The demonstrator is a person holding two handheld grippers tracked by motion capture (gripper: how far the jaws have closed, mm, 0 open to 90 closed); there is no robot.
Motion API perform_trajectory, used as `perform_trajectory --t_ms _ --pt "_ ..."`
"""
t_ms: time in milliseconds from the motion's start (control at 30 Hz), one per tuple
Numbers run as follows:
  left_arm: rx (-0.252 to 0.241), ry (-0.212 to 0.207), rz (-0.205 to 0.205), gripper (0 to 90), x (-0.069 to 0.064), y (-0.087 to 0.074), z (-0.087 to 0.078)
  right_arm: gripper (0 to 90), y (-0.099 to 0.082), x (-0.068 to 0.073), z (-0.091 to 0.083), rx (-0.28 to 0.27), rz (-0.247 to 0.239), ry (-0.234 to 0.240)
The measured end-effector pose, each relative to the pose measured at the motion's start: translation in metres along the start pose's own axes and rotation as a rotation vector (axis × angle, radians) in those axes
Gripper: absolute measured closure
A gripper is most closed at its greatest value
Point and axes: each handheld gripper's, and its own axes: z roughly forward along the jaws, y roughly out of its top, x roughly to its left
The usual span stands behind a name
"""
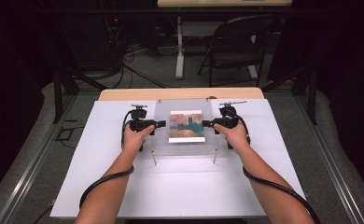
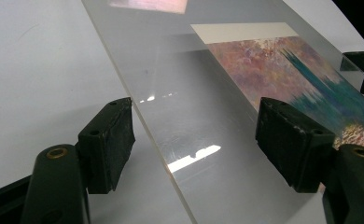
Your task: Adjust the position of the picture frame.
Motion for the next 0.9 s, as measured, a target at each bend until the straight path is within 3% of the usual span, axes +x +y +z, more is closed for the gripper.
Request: perform_trajectory --t_ms 600,900 --pt "0.021 -0.044 -0.044 26.8 0.0029 0.0001 0.0023 26.7 0.0007 -0.0033 0.0018 0.023 0.051 0.022" --pt "0.029 -0.039 -0.046 25.5 0.0026 0.0019 0.0046 25.9 0.0012 -0.0024 0.004 0.036 0.07 0.032"
